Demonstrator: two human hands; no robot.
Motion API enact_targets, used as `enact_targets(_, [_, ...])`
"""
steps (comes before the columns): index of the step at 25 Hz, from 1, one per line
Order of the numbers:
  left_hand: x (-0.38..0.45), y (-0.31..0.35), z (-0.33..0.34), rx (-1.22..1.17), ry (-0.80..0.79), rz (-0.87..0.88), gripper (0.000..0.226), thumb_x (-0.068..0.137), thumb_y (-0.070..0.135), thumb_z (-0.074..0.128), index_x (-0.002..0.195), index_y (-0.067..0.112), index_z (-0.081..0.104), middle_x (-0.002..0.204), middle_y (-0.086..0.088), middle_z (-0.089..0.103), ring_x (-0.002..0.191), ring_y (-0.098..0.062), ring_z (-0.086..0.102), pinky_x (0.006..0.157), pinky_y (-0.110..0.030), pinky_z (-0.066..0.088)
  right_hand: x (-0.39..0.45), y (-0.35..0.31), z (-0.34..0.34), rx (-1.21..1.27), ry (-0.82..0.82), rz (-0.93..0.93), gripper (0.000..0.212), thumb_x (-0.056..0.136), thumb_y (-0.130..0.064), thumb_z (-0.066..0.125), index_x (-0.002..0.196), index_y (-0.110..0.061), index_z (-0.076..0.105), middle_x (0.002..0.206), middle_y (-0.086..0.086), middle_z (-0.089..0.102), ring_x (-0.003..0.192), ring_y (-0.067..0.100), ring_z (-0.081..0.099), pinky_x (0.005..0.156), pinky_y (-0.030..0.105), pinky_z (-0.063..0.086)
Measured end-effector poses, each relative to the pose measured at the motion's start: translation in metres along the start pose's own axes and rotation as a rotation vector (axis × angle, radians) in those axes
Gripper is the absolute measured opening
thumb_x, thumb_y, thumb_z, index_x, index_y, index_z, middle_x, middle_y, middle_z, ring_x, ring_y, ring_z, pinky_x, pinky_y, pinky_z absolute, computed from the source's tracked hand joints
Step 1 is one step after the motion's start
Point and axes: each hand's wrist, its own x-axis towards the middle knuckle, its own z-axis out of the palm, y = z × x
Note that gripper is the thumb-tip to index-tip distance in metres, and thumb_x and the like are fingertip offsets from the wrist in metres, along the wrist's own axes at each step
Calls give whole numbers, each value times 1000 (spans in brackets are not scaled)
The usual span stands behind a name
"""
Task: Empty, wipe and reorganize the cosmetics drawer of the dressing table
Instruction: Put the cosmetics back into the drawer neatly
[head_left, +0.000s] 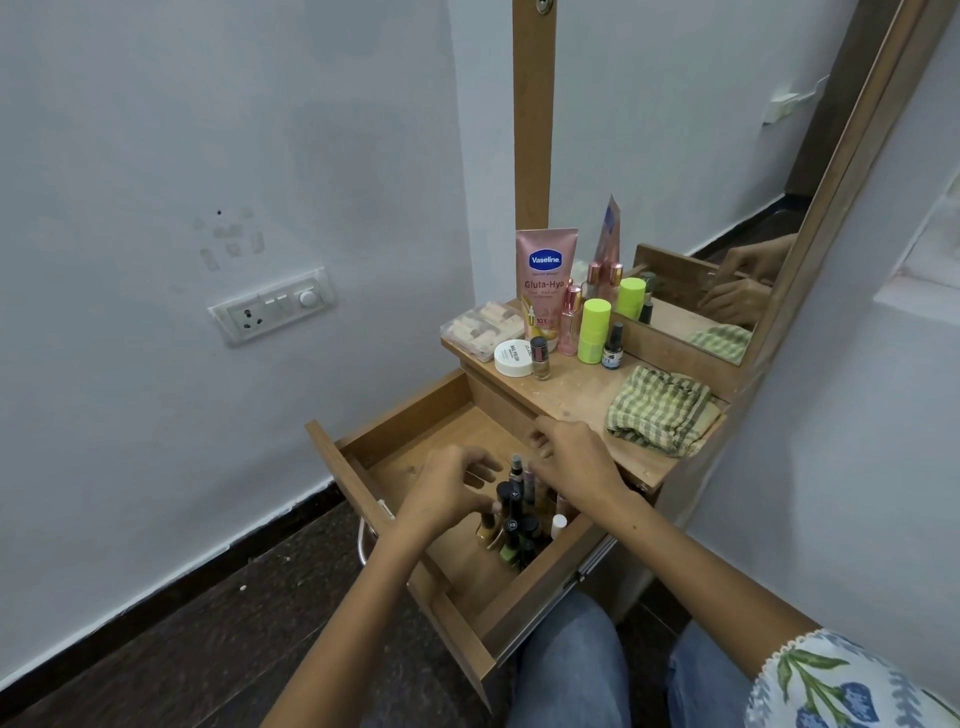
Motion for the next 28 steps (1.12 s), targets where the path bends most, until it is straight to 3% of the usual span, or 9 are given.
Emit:
enact_targets(5, [22, 27, -11, 16, 158, 89, 32, 80, 12, 73, 110, 17, 66, 107, 0, 68, 93, -7, 62, 80, -23, 55, -3, 7, -32, 75, 248, -99, 20, 81, -21, 72, 100, -18, 65, 88, -3, 72, 76, 10, 69, 67, 30, 57])
enact_targets(9, [56, 56, -8, 140, 392, 151, 47, 84, 26, 70, 128, 14, 57, 122, -6, 62, 107, -19, 59, 88, -35, 51, 12, 34, -57, 16, 446, -58, 13, 82, -16, 70, 95, -17, 68, 87, -2, 72, 75, 13, 68, 62, 28, 54])
enact_targets(11, [73, 67, -3, 237, 459, 173, 56, 86, 29, 66, 138, 16, 47, 135, -8, 52, 121, -24, 50, 94, -37, 46, 21, 49, -67, -32, 465, -20, 12, 82, -14, 68, 94, -16, 68, 86, 0, 71, 75, 16, 67, 59, 29, 52])
enact_targets(14, [96, 77, 5, 282, 491, 184, 57, 88, 32, 63, 139, 21, 42, 133, -9, 50, 124, -26, 43, 93, -38, 44, 32, 64, -73, -98, 461, 37, 13, 80, -11, 66, 93, -15, 67, 89, 1, 67, 76, 20, 65, 58, 32, 51])
enact_targets(19, [121, 81, 13, 163, 507, 227, 27, 83, 16, 69, 109, 13, 68, 107, -6, 64, 97, -22, 55, 75, -27, 42, 40, 69, -69, -161, 456, 96, 17, 82, -11, 65, 98, -15, 65, 98, 0, 60, 74, 18, 61, 55, 25, 42])
enact_targets(23, [115, 80, 12, -16, 571, 281, 21, 79, 0, 69, 95, 12, 72, 92, -3, 68, 82, -14, 61, 72, -25, 49, 49, 68, -68, -141, 478, 89, 32, 80, -6, 69, 111, -10, 62, 111, 6, 58, 86, 21, 63, 58, 24, 43])
enact_targets(26, [97, 75, 6, -153, 584, 306, 21, 77, 4, 73, 94, 16, 71, 92, 2, 68, 82, -7, 62, 74, -26, 54, 60, 68, -69, -146, 455, 95, 48, 79, -1, 69, 124, -7, 57, 130, 8, 55, 112, 24, 59, 74, 32, 55])
enact_targets(28, [85, 68, -3, -191, 584, 317, 24, 77, 7, 75, 99, 16, 69, 95, 4, 67, 84, -3, 63, 74, -22, 55, 66, 68, -69, -119, 422, 89, 55, 77, 1, 72, 129, -5, 55, 137, 10, 53, 120, 26, 55, 86, 37, 54])
